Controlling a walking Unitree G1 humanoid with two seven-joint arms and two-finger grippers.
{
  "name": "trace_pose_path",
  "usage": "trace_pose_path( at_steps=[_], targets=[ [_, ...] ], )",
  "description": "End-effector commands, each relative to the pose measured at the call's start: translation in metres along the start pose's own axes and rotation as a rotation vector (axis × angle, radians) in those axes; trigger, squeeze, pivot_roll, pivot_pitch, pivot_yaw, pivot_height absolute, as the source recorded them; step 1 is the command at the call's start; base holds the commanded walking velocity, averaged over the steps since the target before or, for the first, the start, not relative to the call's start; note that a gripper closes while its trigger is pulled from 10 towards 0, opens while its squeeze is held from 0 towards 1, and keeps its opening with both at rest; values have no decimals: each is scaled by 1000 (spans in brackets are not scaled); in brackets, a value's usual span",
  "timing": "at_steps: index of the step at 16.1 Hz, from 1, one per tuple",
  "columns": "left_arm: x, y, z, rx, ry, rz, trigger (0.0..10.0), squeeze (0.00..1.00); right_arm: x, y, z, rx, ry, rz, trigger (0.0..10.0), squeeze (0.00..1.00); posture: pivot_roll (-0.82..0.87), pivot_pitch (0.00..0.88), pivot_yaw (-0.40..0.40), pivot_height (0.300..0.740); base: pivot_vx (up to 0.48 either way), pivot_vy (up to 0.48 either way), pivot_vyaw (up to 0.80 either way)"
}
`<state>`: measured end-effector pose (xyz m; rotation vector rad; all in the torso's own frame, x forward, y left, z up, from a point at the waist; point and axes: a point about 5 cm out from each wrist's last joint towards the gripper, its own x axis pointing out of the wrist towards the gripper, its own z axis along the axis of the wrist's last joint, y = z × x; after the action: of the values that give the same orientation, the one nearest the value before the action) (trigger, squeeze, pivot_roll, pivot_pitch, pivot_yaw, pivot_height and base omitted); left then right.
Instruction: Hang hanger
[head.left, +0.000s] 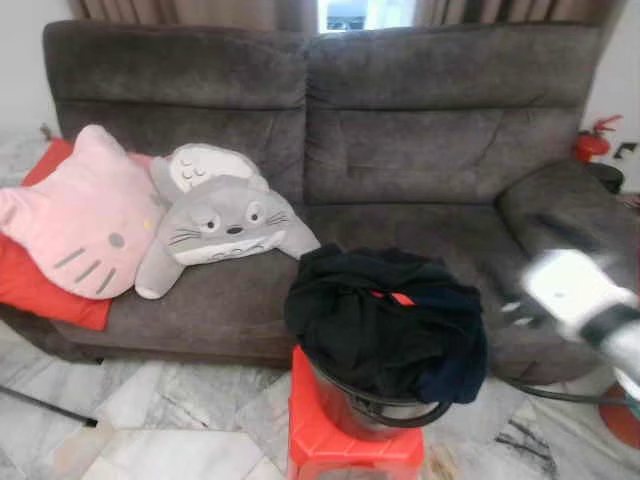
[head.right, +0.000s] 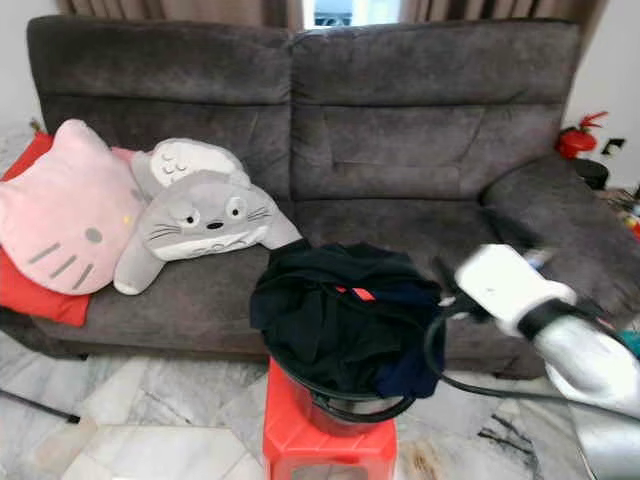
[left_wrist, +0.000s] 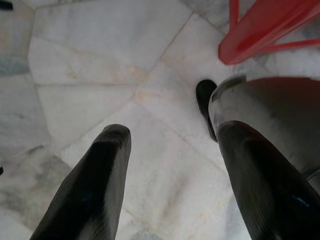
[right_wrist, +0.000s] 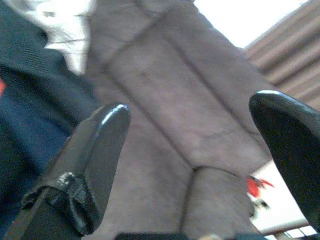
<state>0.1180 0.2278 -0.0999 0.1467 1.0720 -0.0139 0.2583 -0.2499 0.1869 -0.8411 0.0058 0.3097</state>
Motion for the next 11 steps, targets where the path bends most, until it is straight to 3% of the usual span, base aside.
trace_pose_path(
  at_steps=[1,5,8,11],
  targets=[
    [0,0,1,6,5,-5,10000,0,7,-1,-4,-7,6,30,10000,0,-179,0,27,740,0,0,0],
    [0,2,-2,4,15,11,10000,0,30,-2,-14,-13,23,112,10000,0,-169,10,33,740,0,0,0],
    [-4,14,-8,4,20,21,10000,0,47,1,-1,47,-44,181,10000,0,-164,20,34,740,0,0,0],
    [-7,22,-10,-2,17,28,10000,0,54,3,1,47,-55,253,10000,0,-157,22,29,740,0,0,0]
  ],
)
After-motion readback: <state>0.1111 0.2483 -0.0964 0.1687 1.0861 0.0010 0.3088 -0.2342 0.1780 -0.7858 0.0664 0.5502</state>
